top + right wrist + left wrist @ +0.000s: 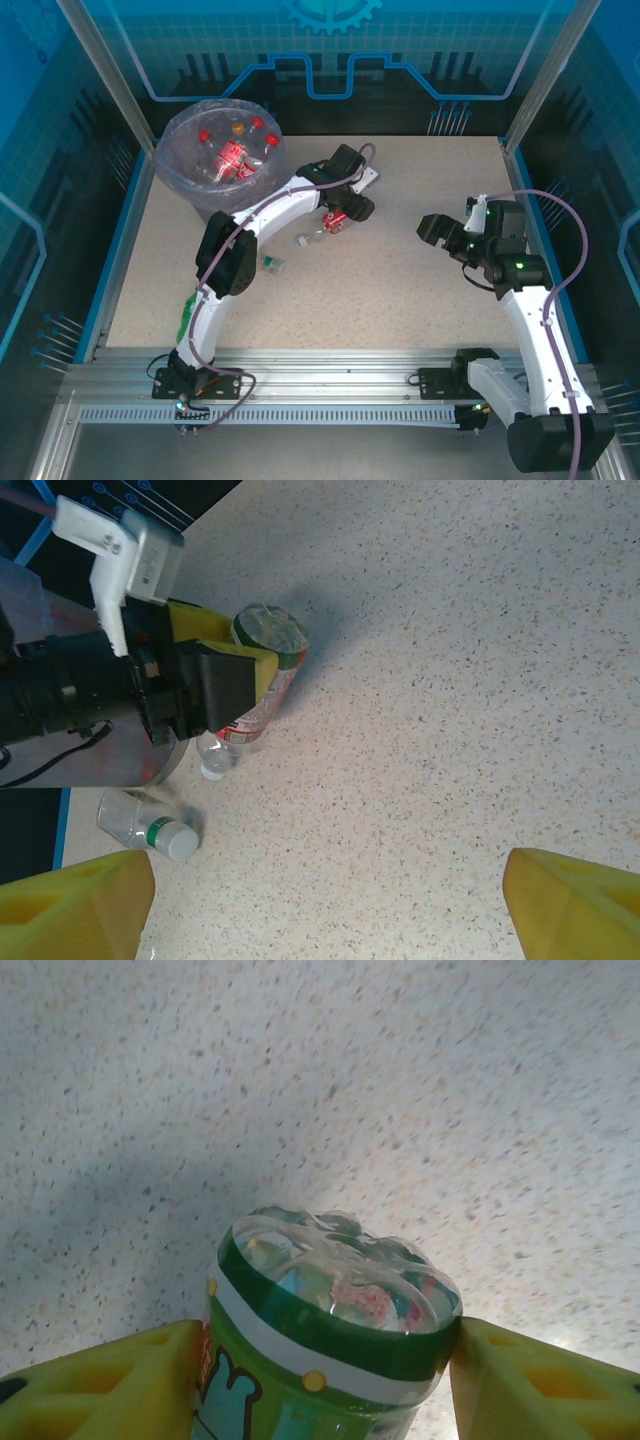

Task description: Put the plastic bottles in the bin

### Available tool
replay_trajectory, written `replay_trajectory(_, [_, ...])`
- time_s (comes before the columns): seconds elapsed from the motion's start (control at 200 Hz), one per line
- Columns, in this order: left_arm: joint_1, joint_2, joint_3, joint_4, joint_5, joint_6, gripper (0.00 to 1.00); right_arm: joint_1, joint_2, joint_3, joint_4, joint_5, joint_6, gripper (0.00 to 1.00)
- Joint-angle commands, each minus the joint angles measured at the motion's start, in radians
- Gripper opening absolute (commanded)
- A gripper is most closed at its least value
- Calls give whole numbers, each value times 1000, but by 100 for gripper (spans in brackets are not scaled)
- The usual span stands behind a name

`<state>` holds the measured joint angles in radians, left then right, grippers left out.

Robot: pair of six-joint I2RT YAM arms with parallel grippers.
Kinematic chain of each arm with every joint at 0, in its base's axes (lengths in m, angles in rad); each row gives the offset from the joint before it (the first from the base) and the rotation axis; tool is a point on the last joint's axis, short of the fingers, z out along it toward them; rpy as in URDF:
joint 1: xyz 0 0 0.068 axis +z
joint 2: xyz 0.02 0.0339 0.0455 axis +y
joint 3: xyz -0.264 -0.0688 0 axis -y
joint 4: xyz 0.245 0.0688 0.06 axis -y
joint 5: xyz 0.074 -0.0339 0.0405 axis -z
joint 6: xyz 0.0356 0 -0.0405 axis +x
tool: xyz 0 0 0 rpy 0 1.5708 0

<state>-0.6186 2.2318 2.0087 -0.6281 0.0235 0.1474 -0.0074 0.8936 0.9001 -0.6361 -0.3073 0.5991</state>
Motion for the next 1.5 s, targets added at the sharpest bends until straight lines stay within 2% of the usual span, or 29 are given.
replay_trajectory(0.0, [-6, -60, 83, -63, 43, -34, 61, -17, -13, -10, -8, -15, -19, 91])
replay_trajectory(0.16, [-4, 3, 133, -137, 52, -28, 60, -19, -13, -15, 1, -21, -16, 91])
replay_trajectory(0.605, [-7, 60, 2, -60, 94, -76, 61, -26, -10, -46, 10, -32, -10, 91])
replay_trajectory(0.655, [-7, 55, -12, -59, 100, -72, 68, -25, -10, -47, 10, -31, -8, 91])
replay_trajectory(0.74, [-5, 42, -30, -70, 97, -45, 97, -25, -10, -46, 6, -30, -10, 91])
replay_trajectory(0.78, [-5, 34, -43, -73, 84, -28, 99, -26, -11, -44, 2, -27, -13, 91])
replay_trajectory(0.935, [12, 20, -100, -99, 55, 19, 99, -25, -16, -46, 0, -26, -12, 91])
replay_trajectory(1.116, [19, -11, -200, -94, 87, 11, 99, -29, -22, -53, -5, -16, -13, 91])
replay_trajectory(1.296, [15, -36, -203, -76, 89, -15, 73, -28, -4, -46, 12, -37, -5, 91])
replay_trajectory(1.496, [-1, -114, -86, -99, 128, -32, 62, -28, -21, -44, -4, -21, -5, 91])
